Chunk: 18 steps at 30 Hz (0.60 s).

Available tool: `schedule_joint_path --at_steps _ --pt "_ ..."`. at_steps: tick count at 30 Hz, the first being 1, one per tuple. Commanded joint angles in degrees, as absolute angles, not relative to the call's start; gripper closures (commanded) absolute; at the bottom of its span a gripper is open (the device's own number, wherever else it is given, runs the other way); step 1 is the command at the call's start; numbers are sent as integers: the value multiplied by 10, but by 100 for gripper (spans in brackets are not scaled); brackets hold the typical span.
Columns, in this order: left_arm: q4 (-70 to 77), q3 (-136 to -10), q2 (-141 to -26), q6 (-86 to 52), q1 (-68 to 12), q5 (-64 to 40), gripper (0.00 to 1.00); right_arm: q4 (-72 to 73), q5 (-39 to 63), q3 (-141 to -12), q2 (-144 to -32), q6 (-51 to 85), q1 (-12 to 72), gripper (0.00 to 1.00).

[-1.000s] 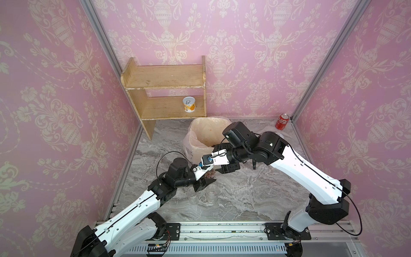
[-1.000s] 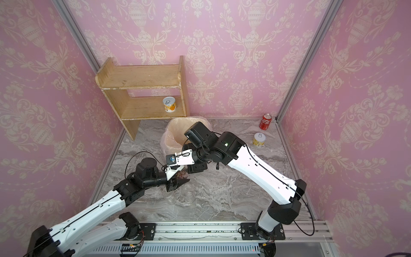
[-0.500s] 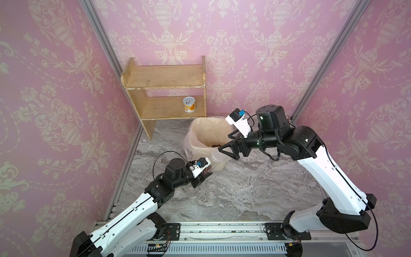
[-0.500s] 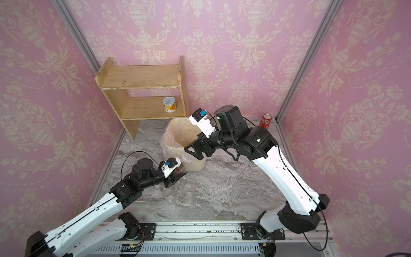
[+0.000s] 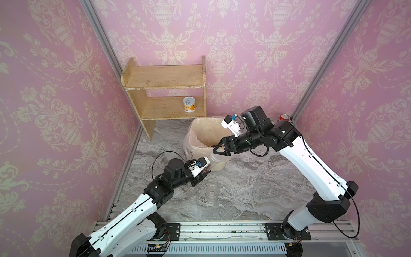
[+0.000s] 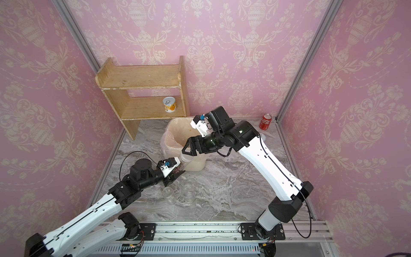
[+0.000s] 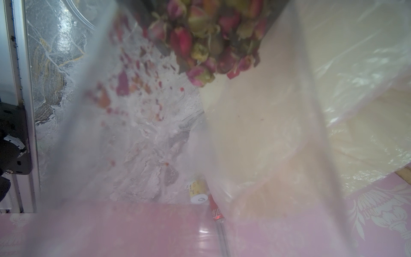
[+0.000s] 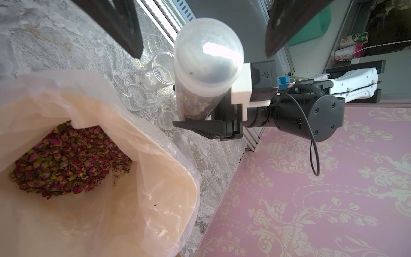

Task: Empty the moldy dried flower tea in the jars
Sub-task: Unscrew the lid from the jar.

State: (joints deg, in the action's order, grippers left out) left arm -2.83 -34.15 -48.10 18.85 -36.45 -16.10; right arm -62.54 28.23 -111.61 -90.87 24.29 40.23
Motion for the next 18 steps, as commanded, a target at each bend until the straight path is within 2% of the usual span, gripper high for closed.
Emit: schedule_joint_path --at_steps 1,4,13,18 --pt "-15 -357 -483 196 -366 -160 78 -645 299 -1116 -915 252 412 13" --pt "-14 -357 -484 193 -366 -161 78 -661 289 -1125 -924 242 421 14" --pt "-17 -357 -480 190 -366 -161 77 -679 274 -1149 -945 228 433 29" --pt "-18 -354 -481 188 -366 -165 77 -678 274 -1160 -952 227 433 30"
